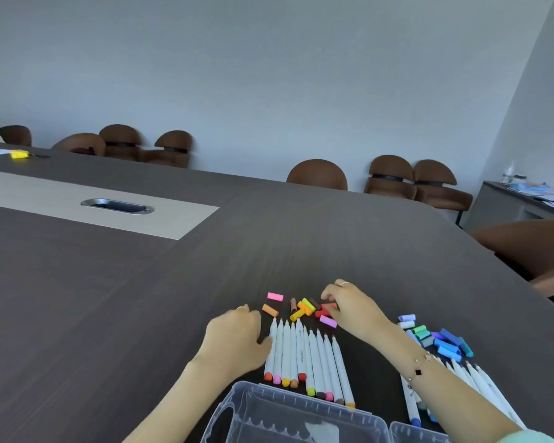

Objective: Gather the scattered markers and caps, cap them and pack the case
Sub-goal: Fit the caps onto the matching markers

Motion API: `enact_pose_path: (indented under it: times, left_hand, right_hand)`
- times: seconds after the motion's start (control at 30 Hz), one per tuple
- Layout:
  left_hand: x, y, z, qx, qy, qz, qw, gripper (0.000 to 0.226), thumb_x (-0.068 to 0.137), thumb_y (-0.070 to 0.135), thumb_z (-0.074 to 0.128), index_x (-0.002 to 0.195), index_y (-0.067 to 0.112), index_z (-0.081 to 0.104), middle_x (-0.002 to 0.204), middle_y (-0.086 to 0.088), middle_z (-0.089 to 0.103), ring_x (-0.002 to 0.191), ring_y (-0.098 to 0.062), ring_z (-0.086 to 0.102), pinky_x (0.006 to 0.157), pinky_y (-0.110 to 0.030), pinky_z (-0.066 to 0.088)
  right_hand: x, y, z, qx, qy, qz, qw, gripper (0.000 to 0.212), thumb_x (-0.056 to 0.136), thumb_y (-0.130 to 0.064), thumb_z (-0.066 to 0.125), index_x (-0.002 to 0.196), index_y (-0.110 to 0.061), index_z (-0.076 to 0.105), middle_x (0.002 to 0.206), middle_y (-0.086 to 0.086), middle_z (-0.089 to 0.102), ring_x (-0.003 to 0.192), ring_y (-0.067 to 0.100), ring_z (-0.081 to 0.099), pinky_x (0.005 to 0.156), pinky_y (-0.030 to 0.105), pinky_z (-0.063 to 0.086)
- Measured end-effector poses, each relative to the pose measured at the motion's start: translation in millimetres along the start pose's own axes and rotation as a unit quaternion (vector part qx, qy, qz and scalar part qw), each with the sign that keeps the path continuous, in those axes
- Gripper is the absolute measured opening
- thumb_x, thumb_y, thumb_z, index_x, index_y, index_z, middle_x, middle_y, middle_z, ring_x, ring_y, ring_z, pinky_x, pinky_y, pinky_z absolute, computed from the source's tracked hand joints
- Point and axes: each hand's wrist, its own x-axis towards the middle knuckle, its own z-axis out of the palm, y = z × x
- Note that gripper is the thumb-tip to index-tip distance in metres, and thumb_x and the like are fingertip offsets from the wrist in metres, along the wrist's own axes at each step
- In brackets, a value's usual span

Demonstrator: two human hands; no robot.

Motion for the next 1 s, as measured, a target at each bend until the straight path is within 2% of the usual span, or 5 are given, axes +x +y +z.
enact_pose_path:
  times: [0.2,0.43,0.67,0.87,1.0]
  left_hand:
    - [1.9,10.5,10.0,0.039,-0.084,-0.014,0.996,0.029,0.091,0.040,0.043,0.068,0.021,0.044,0.064,0.009,0.047,0.054,-0.009,0.045,0.056,-0.018,0.037]
    - [9.9,5.8,10.5,-0.015,-0.061,-0.023,0.998,0.017,0.092,0.036,0.045,0.080,0.025,0.049,0.066,0.011,0.045,0.056,-0.007,0.047,0.055,-0.012,0.036]
    - [17.7,-11.2,4.2,-0.022,-0.053,0.011,0.998,0.028,0.090,0.044,0.047,0.068,0.028,0.041,0.073,0.011,0.049,0.058,-0.008,0.046,0.050,-0.013,0.030]
    - [15.8,-18.8,-1.2,-0.084,-0.060,0.049,0.993,0.026,0.089,0.044,0.050,0.069,0.028,0.046,0.067,0.010,0.053,0.059,-0.006,0.050,0.050,-0.012,0.030]
    - [9.2,-22.7,-5.1,-0.139,-0.076,0.046,0.986,0.024,0.090,0.042,0.050,0.073,0.026,0.050,0.064,0.009,0.055,0.054,-0.005,0.049,0.051,-0.012,0.031]
  right_hand:
    - [13.0,2.2,4.9,0.005,-0.013,-0.001,1.000,0.029,0.094,-0.015,0.055,0.122,-0.020,0.060,0.126,0.002,0.054,0.108,0.012,0.058,0.091,0.019,0.048]
    - [15.1,21.6,9.7,-0.016,-0.005,0.016,1.000,0.028,0.094,-0.012,0.054,0.120,-0.020,0.062,0.119,0.000,0.056,0.108,0.012,0.056,0.088,0.017,0.045]
    - [22.2,30.0,8.6,-0.054,-0.051,-0.027,0.997,0.019,0.094,-0.029,0.056,0.109,-0.022,0.065,0.106,-0.004,0.060,0.099,0.008,0.053,0.080,0.017,0.043]
    - [17.7,28.9,4.4,-0.082,-0.071,-0.013,0.994,0.009,0.093,-0.025,0.057,0.101,-0.023,0.060,0.101,-0.004,0.058,0.088,0.008,0.056,0.078,0.019,0.048]
    - [8.8,23.0,-4.4,-0.008,-0.055,-0.014,0.998,0.006,0.092,-0.024,0.058,0.098,-0.024,0.060,0.095,-0.009,0.057,0.085,0.004,0.054,0.071,0.015,0.046]
